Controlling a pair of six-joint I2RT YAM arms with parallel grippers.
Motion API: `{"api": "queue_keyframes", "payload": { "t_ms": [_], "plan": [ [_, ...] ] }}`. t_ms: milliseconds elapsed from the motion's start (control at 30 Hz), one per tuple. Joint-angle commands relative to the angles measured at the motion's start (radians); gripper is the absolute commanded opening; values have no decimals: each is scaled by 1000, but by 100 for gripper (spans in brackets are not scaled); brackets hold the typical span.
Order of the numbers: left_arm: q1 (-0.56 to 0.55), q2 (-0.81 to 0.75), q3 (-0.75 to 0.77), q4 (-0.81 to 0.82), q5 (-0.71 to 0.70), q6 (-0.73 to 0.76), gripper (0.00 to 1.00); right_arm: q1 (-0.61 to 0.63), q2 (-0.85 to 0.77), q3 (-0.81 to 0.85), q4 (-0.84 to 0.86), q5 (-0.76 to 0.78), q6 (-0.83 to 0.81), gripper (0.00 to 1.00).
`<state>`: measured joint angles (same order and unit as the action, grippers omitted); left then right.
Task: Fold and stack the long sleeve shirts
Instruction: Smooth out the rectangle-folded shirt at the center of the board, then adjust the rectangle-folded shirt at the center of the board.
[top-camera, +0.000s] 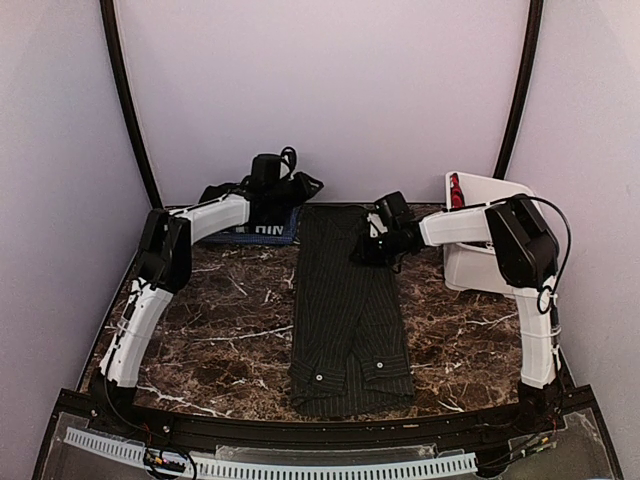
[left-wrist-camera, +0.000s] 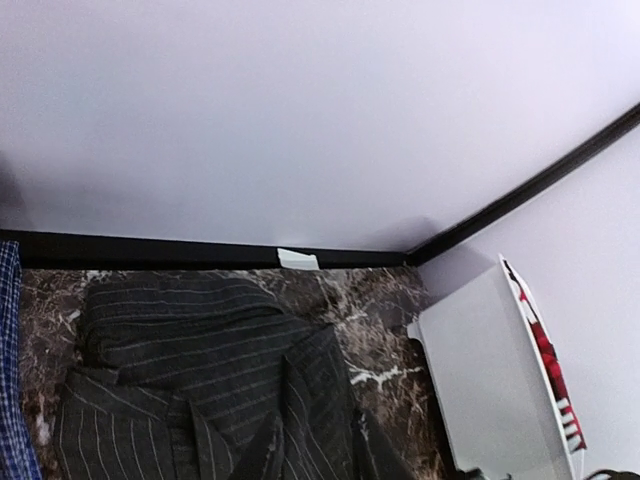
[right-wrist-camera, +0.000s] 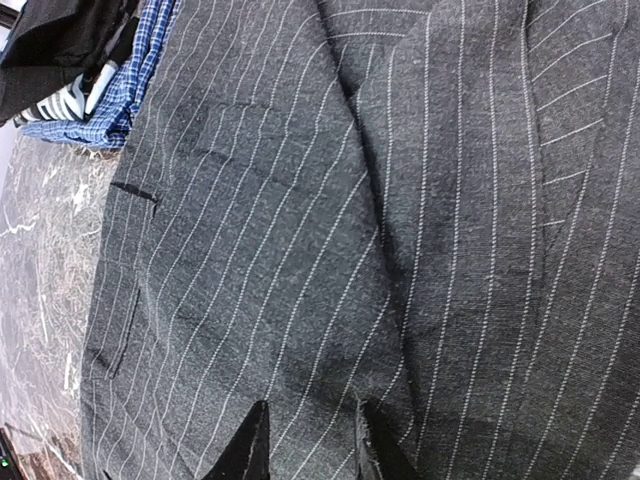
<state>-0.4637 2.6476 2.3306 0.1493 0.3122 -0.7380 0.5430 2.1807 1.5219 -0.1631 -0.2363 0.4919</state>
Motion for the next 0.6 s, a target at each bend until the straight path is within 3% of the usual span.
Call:
{"api": "queue_keyframes", "payload": {
  "t_ms": [0,300,567],
  "plan": [
    [-6,-252,-161,-53,98,42,21,-2,-49,13,-24,33,-41,27],
    [-59,-527,-644,-95,172,24,15,13,-150,-109,-17,39,-56,27],
    [-124,-560,-813,-188,173,43,12,47,-177,-204,12,45,-49,27]
  ]
}}
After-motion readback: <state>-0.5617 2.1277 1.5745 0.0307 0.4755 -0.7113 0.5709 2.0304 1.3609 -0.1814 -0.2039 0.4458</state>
